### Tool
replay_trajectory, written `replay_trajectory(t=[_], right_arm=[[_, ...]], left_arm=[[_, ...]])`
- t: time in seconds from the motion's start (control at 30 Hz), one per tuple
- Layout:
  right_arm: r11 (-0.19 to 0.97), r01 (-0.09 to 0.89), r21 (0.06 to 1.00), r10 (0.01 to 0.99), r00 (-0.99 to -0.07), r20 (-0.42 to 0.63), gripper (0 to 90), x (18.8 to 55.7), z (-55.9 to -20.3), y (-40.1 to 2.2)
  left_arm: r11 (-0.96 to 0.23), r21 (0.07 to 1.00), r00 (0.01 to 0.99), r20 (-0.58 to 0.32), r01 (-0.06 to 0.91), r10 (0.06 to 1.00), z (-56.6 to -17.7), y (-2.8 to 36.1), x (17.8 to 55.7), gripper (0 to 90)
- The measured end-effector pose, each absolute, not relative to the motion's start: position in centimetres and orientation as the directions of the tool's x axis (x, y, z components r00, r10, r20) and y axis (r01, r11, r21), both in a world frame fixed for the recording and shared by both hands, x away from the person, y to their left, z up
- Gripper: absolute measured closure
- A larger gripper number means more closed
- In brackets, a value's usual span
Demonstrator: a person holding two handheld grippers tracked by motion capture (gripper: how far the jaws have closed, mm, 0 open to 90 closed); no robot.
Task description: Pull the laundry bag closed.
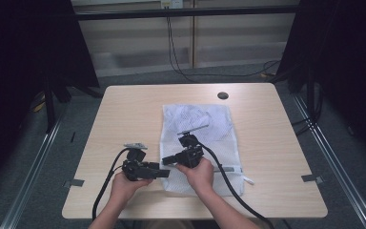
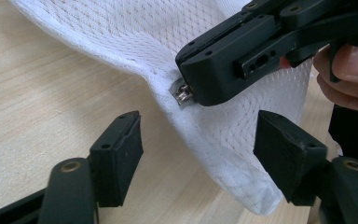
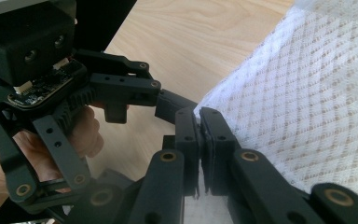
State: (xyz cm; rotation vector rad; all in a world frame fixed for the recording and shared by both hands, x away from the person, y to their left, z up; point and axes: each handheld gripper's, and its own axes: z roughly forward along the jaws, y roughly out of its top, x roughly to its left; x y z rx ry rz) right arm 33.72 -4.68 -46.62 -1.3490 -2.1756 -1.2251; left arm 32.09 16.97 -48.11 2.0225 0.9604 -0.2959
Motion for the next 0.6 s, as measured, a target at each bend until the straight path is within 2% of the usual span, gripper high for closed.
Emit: replay_trajectory(t=[0.1,0.33,0.37,0.6], right_arm=[[0.191,0.838,0.51,0.582,-0.516,0.628,85.8,33.7,-46.4,-4.7],[0.188,0.835,0.516,0.58,-0.519,0.628,85.8,33.6,-46.2,-4.8],[0.194,0.833,0.519,0.581,-0.523,0.623,85.8,33.5,-46.2,-4.8],[0.194,0.83,0.523,0.579,-0.527,0.622,85.8,33.4,-46.1,-4.8]], left_arm=[[-0.334,0.595,0.67,-0.53,0.731,0.52,-48.1,16.9,32.1,42.0],[-0.332,0.584,0.66,-0.539,0.74,0.523,-48.3,16.4,32.1,50.2],[-0.329,0.587,0.66,-0.536,0.74,0.527,-48.3,16.3,32.0,54.0],[-0.347,0.575,0.661,-0.53,0.741,0.532,-48.3,15.8,31.9,63.6]])
